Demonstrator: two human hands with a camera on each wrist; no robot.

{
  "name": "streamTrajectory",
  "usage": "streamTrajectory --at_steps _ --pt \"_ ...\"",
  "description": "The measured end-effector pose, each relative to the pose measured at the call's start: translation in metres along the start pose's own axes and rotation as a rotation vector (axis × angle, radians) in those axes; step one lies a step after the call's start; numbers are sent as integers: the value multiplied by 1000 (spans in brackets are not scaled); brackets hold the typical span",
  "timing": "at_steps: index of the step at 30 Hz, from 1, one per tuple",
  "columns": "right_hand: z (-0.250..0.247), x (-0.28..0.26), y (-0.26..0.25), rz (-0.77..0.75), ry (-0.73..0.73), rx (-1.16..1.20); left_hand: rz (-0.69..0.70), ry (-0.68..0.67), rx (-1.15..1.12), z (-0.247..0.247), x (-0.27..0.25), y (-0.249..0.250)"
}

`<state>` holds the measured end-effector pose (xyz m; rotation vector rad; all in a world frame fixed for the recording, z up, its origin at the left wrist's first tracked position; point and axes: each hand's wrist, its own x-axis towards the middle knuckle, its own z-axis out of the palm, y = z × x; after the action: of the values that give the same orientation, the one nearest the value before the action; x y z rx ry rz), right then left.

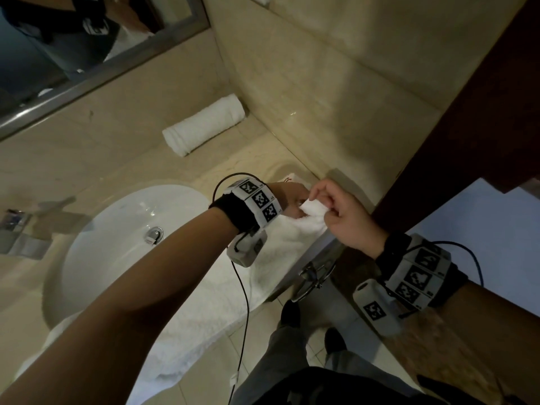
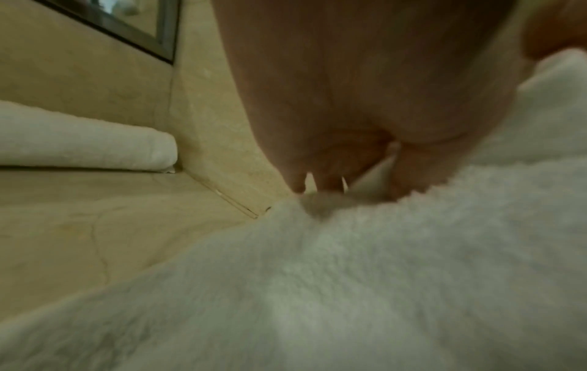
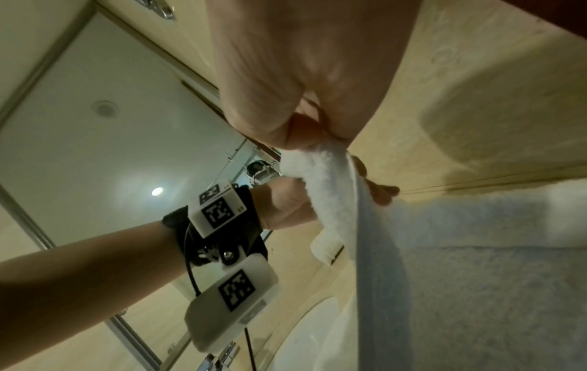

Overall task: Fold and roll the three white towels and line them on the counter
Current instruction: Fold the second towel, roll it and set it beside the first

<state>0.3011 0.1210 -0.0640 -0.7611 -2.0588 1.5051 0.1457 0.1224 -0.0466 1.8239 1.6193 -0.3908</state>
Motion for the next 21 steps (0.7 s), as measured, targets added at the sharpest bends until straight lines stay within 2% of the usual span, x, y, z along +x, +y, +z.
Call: streamTrajectory --at_steps 1,3,5,6,8,10,13,15,21 --pt "0 -1 -1 -5 -3 12 7 41 -59 -2 -3 0" --pt "-2 -2 -2 7 13 24 35 220 -153 -7 -10 -3" --pt "-3 0 0 62 77 47 94 389 -95 -11 -11 -6" --pt "-4 1 1 93 124 65 128 421 1 -12 -11 -8" --pt "-4 2 6 168 188 105 146 373 307 -13 -11 -12" --pt "-3 0 11 286 162 114 72 271 560 -13 -10 -20" --pt "-1 -9 16 437 53 20 -114 192 638 -10 -7 -35" --pt "-1 -14 15 431 18 11 -129 172 663 -5 -4 -38" --pt "-2 -20 15 259 -126 -48 -22 75 832 1 10 -50"
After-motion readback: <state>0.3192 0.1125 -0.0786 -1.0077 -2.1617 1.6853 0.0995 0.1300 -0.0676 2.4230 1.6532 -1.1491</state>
